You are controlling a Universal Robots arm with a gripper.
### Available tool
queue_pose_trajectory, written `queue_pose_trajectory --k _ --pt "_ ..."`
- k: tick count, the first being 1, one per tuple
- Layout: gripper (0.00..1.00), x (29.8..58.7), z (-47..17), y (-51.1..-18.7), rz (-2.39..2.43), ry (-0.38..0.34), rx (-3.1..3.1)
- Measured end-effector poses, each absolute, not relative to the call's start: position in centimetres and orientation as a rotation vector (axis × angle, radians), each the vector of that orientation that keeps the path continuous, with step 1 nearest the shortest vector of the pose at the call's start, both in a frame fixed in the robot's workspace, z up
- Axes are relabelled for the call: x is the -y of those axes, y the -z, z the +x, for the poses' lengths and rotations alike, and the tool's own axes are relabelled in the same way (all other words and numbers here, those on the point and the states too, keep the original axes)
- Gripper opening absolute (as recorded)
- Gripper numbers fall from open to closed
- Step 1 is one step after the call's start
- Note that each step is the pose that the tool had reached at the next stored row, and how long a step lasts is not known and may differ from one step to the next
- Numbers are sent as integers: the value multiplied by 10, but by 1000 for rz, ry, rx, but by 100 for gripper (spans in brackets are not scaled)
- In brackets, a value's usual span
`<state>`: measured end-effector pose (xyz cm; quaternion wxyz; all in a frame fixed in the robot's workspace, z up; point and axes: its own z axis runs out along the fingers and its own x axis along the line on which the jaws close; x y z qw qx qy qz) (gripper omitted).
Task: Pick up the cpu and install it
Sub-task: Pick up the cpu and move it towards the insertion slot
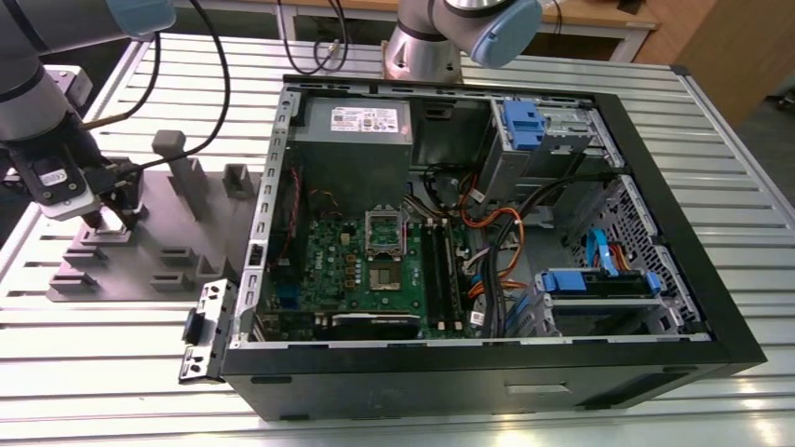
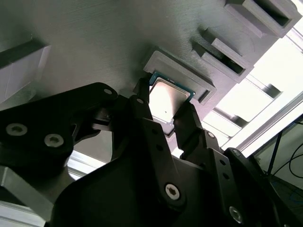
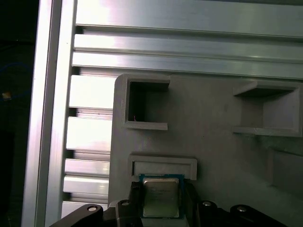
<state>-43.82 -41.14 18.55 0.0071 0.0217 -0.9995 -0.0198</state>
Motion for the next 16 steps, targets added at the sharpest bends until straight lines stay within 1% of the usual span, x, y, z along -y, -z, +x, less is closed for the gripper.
queue_pose_trajectory --k 16 --pt "45 411 -438 -194 68 62 3126"
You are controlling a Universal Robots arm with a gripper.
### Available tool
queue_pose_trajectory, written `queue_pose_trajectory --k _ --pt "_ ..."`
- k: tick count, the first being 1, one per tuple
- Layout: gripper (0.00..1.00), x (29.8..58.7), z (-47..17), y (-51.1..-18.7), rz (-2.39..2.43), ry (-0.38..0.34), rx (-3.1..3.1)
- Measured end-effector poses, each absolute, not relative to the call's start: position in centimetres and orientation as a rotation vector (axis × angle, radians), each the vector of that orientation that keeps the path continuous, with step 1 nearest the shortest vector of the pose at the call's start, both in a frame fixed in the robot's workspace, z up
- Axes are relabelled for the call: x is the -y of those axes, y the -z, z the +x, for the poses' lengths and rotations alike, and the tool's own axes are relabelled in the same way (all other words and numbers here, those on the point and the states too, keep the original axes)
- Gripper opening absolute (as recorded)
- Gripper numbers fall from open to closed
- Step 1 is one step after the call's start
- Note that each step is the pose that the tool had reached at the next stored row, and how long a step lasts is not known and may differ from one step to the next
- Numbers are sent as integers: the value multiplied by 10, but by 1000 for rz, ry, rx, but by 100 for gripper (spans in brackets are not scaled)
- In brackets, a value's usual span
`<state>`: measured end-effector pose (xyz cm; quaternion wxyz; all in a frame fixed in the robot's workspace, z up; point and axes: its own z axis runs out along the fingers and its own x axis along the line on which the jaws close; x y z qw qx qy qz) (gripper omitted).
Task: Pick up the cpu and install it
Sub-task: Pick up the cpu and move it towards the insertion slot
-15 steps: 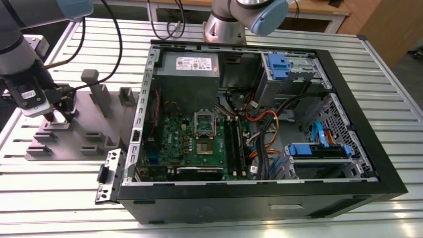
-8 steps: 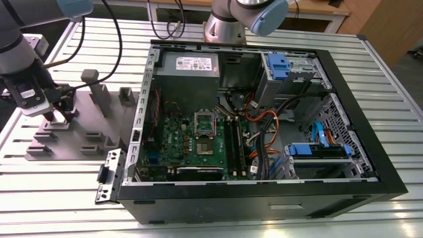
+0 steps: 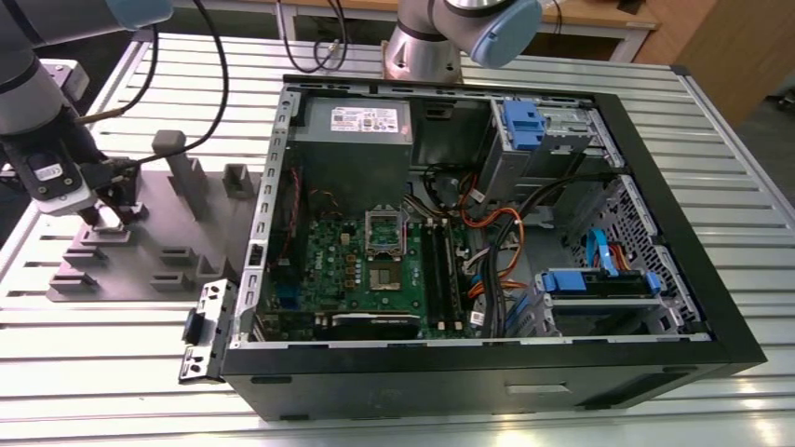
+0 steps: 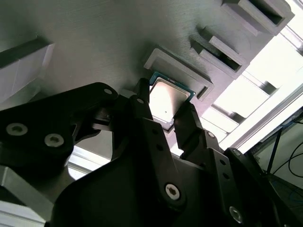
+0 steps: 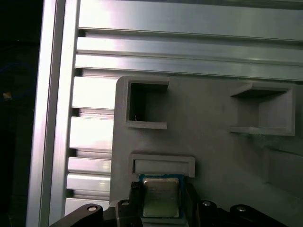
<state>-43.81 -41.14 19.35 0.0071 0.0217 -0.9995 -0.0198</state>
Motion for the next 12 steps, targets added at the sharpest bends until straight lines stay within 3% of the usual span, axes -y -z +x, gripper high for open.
queue_pose_trajectory --k 12 --pt "45 411 -438 -208 68 62 3126"
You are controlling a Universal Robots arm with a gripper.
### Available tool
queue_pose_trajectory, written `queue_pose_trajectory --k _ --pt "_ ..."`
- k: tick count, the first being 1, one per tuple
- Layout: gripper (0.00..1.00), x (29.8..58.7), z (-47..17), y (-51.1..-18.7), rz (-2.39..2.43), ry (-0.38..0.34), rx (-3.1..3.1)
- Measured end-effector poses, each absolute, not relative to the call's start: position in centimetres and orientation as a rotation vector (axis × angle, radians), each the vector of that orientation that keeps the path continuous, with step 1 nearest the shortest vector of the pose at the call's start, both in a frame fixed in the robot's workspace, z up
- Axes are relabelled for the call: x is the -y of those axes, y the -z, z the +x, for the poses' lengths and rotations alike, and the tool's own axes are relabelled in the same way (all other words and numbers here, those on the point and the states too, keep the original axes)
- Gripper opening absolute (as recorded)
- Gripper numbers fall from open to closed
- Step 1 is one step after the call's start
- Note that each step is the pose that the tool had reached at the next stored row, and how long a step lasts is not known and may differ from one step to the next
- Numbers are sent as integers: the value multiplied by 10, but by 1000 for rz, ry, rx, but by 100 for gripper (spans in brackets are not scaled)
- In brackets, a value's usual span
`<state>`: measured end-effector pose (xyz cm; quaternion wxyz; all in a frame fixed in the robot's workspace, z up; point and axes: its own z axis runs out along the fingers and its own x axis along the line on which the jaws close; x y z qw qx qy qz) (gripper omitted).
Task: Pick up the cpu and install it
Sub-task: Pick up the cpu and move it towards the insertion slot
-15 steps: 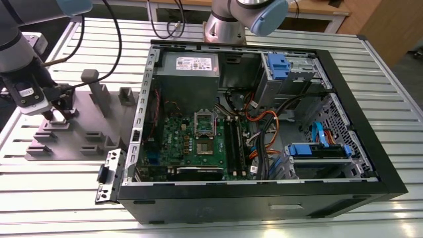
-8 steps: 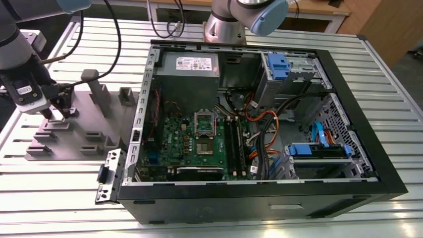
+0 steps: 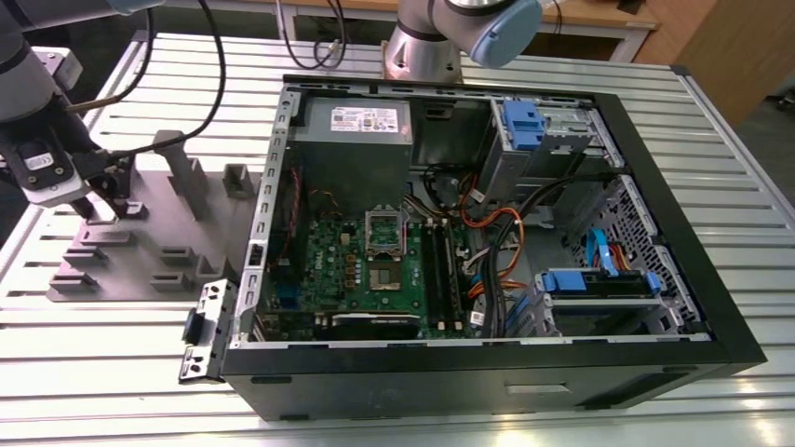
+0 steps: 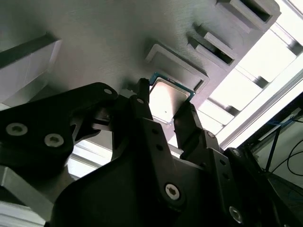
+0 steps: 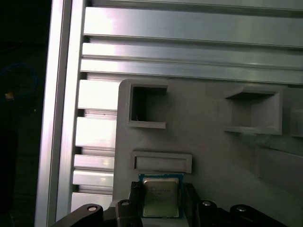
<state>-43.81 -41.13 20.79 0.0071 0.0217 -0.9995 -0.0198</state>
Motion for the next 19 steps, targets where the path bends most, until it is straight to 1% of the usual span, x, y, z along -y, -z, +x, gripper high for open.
queue_pose_trajectory --k 19 --pt "45 411 -438 -216 68 62 3126"
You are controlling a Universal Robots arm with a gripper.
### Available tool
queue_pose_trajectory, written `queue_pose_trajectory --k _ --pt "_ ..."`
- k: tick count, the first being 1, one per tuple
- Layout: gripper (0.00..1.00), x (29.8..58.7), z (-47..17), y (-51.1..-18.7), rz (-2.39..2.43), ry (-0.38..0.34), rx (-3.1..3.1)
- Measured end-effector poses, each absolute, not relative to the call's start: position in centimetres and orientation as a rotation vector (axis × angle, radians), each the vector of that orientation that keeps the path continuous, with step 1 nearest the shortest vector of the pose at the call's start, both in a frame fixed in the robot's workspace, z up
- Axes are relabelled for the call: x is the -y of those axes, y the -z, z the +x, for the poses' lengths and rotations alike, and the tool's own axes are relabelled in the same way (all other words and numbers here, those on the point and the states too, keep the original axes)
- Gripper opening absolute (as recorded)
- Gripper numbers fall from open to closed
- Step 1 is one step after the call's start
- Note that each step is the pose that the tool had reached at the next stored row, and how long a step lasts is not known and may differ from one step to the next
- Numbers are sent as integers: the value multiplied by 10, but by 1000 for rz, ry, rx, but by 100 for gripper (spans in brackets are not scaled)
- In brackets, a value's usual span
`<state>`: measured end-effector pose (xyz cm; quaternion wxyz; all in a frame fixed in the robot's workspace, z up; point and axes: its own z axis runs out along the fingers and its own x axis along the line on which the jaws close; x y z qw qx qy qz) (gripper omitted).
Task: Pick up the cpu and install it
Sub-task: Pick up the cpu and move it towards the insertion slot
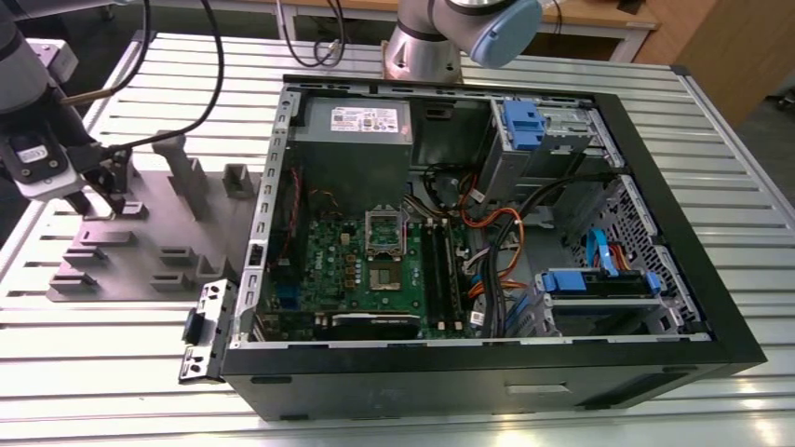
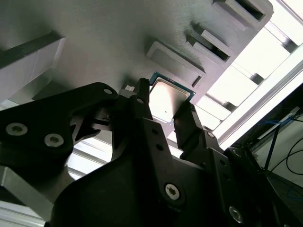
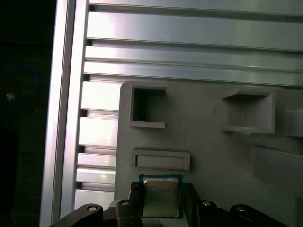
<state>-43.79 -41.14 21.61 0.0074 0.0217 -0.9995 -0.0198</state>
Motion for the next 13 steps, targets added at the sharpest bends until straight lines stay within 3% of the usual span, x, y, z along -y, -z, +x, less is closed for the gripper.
queue_pose_trajectory --k 13 --pt "45 411 -438 -222 68 62 3125"
